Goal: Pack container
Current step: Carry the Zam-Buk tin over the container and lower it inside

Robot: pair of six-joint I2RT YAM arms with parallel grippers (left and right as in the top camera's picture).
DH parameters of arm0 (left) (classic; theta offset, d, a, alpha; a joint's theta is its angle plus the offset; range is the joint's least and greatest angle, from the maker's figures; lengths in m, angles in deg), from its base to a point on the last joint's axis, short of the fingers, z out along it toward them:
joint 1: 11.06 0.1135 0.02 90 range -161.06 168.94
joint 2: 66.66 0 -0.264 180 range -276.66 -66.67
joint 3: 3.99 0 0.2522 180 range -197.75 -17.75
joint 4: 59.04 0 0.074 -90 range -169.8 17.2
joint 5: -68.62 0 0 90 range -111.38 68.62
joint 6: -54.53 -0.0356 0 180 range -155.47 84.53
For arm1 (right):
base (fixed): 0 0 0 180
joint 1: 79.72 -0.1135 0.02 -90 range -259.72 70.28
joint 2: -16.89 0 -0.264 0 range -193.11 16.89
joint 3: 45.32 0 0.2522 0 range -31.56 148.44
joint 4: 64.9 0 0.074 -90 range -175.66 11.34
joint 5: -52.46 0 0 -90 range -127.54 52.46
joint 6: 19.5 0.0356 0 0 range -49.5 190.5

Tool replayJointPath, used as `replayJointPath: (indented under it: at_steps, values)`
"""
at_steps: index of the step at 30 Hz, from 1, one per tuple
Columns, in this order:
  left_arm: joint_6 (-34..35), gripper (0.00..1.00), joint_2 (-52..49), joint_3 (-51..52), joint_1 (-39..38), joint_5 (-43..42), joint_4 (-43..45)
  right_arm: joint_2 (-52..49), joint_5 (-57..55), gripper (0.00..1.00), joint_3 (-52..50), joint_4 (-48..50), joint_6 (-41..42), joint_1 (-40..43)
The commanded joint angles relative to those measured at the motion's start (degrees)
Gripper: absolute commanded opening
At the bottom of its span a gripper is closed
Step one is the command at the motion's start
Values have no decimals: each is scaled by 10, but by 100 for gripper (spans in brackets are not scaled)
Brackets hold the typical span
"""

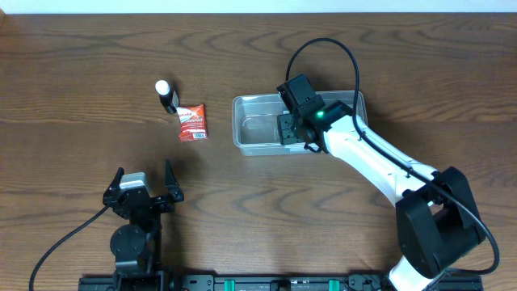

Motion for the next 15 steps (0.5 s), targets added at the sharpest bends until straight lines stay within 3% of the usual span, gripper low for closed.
replayJointPath:
  at_steps: [1, 8, 15]
  values:
    - [-10, 98, 3, 17, -2, 5, -11, -2, -6, 55, 8, 1, 12, -7]
    - [-10, 98, 3, 17, -2, 5, -11, -2, -6, 66, 8, -1, 10, -7]
    - [-10, 98, 3, 17, -2, 5, -11, -2, -17, 67, 8, -10, 7, -7]
